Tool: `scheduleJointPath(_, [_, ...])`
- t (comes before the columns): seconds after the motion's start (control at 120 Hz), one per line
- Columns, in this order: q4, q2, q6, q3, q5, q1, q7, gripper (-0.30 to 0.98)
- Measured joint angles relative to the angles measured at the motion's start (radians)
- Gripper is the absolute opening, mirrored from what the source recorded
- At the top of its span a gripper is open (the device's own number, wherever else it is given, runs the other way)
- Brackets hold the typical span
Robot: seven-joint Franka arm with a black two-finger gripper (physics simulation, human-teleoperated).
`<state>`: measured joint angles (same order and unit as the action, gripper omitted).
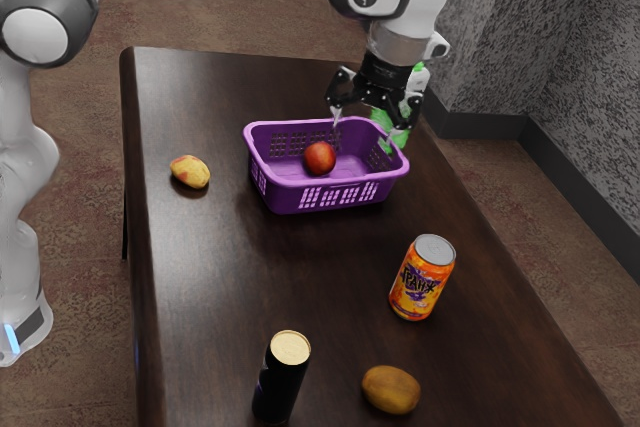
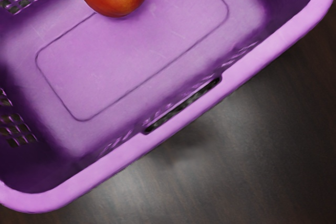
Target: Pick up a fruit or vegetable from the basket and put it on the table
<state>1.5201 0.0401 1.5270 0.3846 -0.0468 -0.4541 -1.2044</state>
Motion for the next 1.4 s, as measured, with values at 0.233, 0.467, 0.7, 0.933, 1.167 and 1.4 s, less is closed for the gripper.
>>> scheduleJointPath(0.233, [0.002,0.054,0.020,0.001,0.002,0.076,-0.211,0.69])
scheduleJointPath(0.467, [0.054,0.042,0.050,0.002,0.005,0.060,-0.351,0.69])
scheduleJointPath(0.7, [0.170,-0.038,0.079,0.007,-0.001,0.051,-0.446,0.69])
scheduleJointPath(0.933, [0.256,-0.091,0.122,0.030,-0.023,0.047,-0.495,0.69])
scheduleJointPath(1.167, [0.314,-0.100,0.170,0.039,-0.043,0.085,-0.503,0.69])
scheduleJointPath(1.4, [0.336,-0.100,0.211,0.040,-0.055,0.068,-0.485,0.68])
